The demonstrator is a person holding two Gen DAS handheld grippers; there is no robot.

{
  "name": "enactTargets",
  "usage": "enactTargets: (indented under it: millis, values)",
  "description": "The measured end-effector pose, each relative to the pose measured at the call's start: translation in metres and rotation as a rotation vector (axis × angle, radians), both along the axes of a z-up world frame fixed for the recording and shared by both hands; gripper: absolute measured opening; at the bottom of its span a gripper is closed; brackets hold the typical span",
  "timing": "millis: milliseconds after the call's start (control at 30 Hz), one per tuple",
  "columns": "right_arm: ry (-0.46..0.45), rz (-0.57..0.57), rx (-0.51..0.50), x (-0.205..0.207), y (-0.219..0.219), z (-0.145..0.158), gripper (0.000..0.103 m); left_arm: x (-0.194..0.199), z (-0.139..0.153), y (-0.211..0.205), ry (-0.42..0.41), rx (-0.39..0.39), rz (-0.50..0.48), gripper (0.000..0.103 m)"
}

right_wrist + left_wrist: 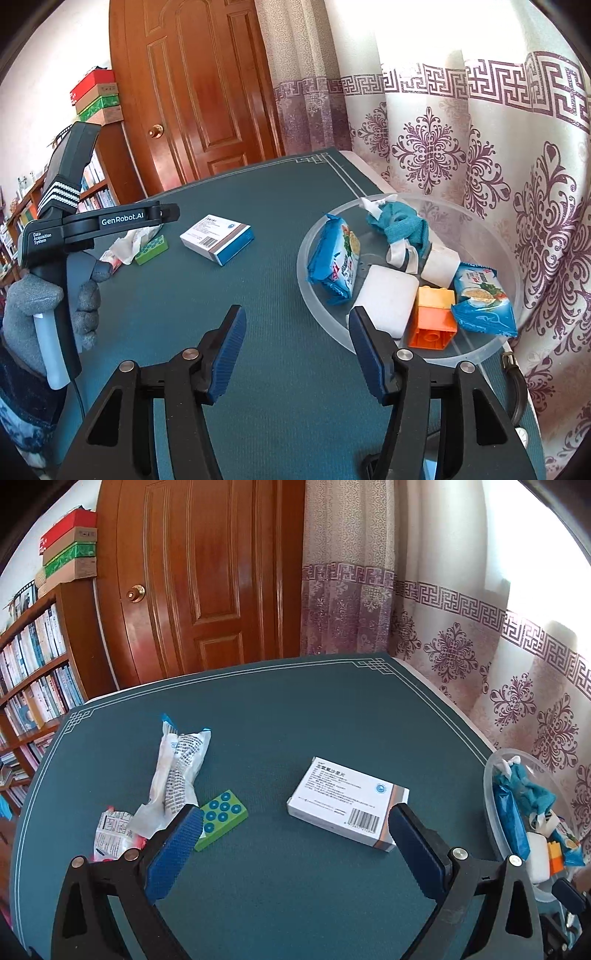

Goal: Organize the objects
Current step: 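Withdraw both open tools from the bowl toward the remaining objects, then grasp white-blue packet with left tool while right tool grasps the medicine box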

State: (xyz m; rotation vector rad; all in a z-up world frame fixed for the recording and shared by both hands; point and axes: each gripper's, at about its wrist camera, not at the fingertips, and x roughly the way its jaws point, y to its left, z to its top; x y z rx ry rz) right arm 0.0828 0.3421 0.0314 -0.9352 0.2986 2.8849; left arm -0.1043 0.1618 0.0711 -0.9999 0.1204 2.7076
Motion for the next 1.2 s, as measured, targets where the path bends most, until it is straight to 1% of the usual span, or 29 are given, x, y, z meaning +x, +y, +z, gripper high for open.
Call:
enactTargets:
  millis: [133, 300, 500, 600, 800, 867, 933, 967, 1067, 1100, 1133, 1200]
  values:
    - [-0.001, 0.024, 0.003, -0.009, -0.012, 0.002, 0.060, -0.016, -0.001, -0.024, 0.000, 0.001, 0.062, 0.102]
    - [-0.013, 0.066, 0.011, -0.023, -0.027, 0.003, 0.060, -0.046, -0.011, -0.046, -0.031, -0.043, 0.165, 0.102]
    - [-0.026, 0.108, 0.019, -0.041, -0.039, 0.007, 0.060, -0.088, -0.025, -0.068, -0.103, -0.005, 0.244, 0.102]
    - [-0.034, 0.123, 0.031, -0.052, -0.044, 0.008, 0.060, -0.101, -0.031, -0.073, -0.130, 0.023, 0.255, 0.102]
    - [-0.062, 0.152, 0.034, -0.078, -0.050, 0.008, 0.061, -0.117, -0.040, -0.070, -0.153, 0.015, 0.233, 0.101]
    - [-0.068, 0.157, 0.033, -0.087, -0.051, 0.008, 0.061, -0.120, -0.041, -0.069, -0.158, 0.009, 0.224, 0.095]
    - [-0.076, 0.169, 0.022, -0.097, -0.054, 0.009, 0.061, -0.122, -0.043, -0.069, -0.165, 0.009, 0.210, 0.085]
    - [-0.080, 0.176, 0.017, -0.104, -0.056, 0.009, 0.061, -0.123, -0.045, -0.068, -0.170, 0.007, 0.203, 0.083]
    - [-0.087, 0.192, 0.020, -0.121, -0.064, 0.010, 0.061, -0.125, -0.052, -0.068, -0.188, 0.002, 0.183, 0.069]
    - [-0.088, 0.200, 0.019, -0.128, -0.066, 0.011, 0.061, -0.126, -0.055, -0.068, -0.198, -0.001, 0.182, 0.059]
    - [-0.090, 0.208, 0.014, -0.134, -0.068, 0.011, 0.061, -0.128, -0.056, -0.069, -0.204, -0.004, 0.187, 0.052]
    - [-0.093, 0.217, 0.000, -0.146, -0.070, 0.012, 0.061, -0.127, -0.057, -0.071, -0.197, 0.003, 0.185, 0.050]
